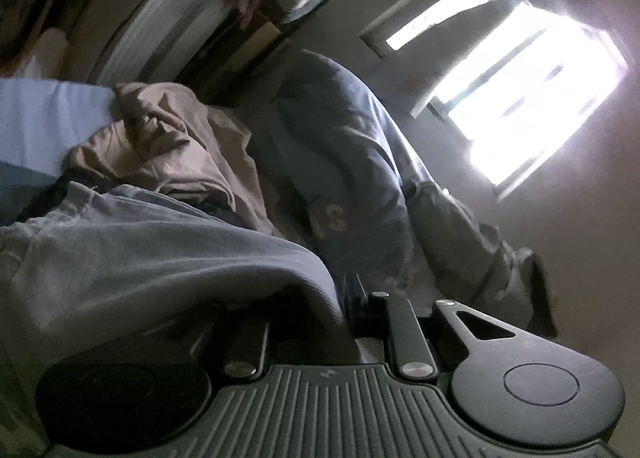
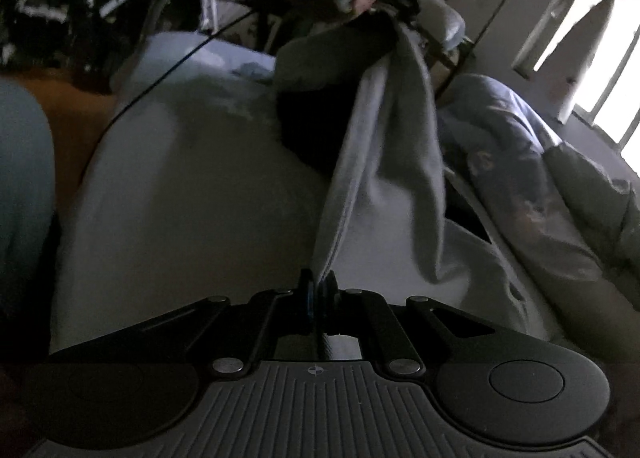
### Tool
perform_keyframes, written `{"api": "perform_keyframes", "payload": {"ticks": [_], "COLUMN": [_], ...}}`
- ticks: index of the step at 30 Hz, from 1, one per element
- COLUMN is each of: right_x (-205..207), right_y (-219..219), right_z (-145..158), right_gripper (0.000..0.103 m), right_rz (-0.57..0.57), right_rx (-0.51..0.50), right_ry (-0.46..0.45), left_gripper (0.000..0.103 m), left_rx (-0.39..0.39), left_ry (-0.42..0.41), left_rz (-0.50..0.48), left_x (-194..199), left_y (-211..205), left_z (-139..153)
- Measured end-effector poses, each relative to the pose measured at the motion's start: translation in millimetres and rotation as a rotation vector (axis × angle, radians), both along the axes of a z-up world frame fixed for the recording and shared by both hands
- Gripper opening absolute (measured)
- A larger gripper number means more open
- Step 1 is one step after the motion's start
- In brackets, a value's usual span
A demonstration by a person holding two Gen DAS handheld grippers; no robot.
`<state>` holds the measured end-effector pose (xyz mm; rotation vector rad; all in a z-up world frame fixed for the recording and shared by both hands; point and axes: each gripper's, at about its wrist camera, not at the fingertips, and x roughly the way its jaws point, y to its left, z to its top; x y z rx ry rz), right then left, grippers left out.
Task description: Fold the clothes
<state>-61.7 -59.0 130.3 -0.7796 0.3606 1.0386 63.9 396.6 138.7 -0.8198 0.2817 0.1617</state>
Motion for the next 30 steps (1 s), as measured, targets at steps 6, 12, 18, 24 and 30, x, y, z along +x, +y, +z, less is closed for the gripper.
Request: {"api": "perform_keyframes", "payload": {"ticks": [6,12,18,24,30], "right_x": [18,39,51,51,49], "right_y": [-19,-49,-72,-92,-128], "right_z": [21,59,83,95,115], "right_gripper": [0.005,0.005,0.005,0.005,0.005], "right_rz": [-0.077,-0.183,-0.242,-0.253,-0.279], "right_rx": [0.123,0.283,0.364,0.417,0.452], "right_ry": [0.128,0.257,0.289,0.342,0.359], "left_gripper": [0.081,0.103,0.103,0.103,0.103], "left_rx": [0.021,0.03,-0.12,-0.183,-0.364], "left_ry": [0.025,0.022,0.064,0.107,-0.002], "left_rz": [-0.037,-0.112,-0.233,-0.228,0.03], "left_x": [-44,-114,-140,-106,-116], "left_y": [5,-9,-64,-95,-50], "left_z": [-17,-35,-57,-86,-117]}}
